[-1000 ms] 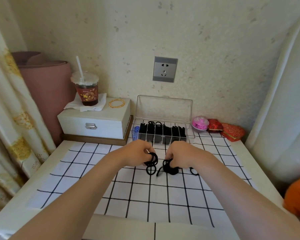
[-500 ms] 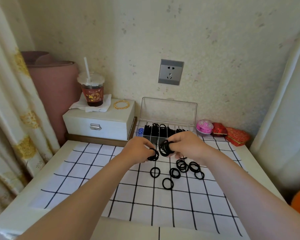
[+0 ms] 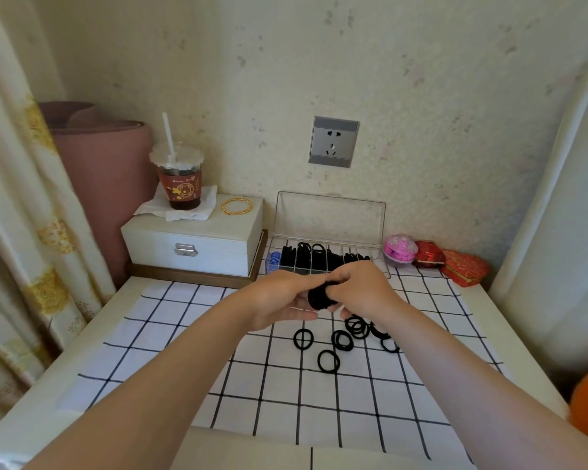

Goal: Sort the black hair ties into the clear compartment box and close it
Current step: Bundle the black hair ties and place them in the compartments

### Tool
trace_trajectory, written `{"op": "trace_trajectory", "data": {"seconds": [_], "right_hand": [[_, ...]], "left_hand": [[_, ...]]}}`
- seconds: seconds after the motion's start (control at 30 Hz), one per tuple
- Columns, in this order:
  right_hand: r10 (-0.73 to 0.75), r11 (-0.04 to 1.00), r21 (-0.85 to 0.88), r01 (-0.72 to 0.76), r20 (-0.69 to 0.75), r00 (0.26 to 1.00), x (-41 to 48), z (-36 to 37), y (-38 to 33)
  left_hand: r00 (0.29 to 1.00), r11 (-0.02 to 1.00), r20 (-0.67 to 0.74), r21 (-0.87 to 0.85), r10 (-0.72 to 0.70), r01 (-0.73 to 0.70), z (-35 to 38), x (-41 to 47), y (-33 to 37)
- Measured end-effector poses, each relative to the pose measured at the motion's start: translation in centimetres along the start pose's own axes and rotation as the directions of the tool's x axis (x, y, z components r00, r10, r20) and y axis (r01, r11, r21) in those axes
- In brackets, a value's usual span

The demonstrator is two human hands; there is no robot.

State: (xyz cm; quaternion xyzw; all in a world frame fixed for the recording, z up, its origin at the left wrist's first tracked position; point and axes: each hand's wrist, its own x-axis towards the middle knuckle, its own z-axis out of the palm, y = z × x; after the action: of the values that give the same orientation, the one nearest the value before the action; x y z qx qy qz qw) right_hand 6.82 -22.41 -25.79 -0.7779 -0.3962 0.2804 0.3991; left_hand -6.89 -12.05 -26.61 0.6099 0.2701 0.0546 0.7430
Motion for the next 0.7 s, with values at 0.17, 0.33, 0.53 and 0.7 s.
{"op": "trace_trajectory", "data": {"seconds": [0.17, 0.33, 0.53, 0.7], "right_hand": [[-0.083, 0.989, -0.121, 0.083, 0.006, 0.997, 0.1, 0.1, -0.1], [-0.004, 0.994, 0.105, -0.014, 0.177, 0.984, -0.4, -1.4, 0.4], [0.126, 0.904, 0.364, -0.223, 0.271, 0.954, -0.6, -3.0, 1.5], [0.135, 0.798, 0.522, -0.3, 0.33, 0.934, -0.9, -4.2, 2.0]], "left_hand": [[0.995, 0.994, -0.074, 0.097, 0.062, -0.055, 0.0, 0.4, -0.4], [0.992, 0.986, -0.105, 0.157, 0.073, -0.056, 0.1, 0.7, -0.2], [0.991, 0.976, -0.052, 0.188, 0.124, -0.112, 1.1, 0.7, 0.8], [0.968, 0.984, -0.202, 0.125, 0.152, -0.129, 2.3, 1.7, 1.1]]}}
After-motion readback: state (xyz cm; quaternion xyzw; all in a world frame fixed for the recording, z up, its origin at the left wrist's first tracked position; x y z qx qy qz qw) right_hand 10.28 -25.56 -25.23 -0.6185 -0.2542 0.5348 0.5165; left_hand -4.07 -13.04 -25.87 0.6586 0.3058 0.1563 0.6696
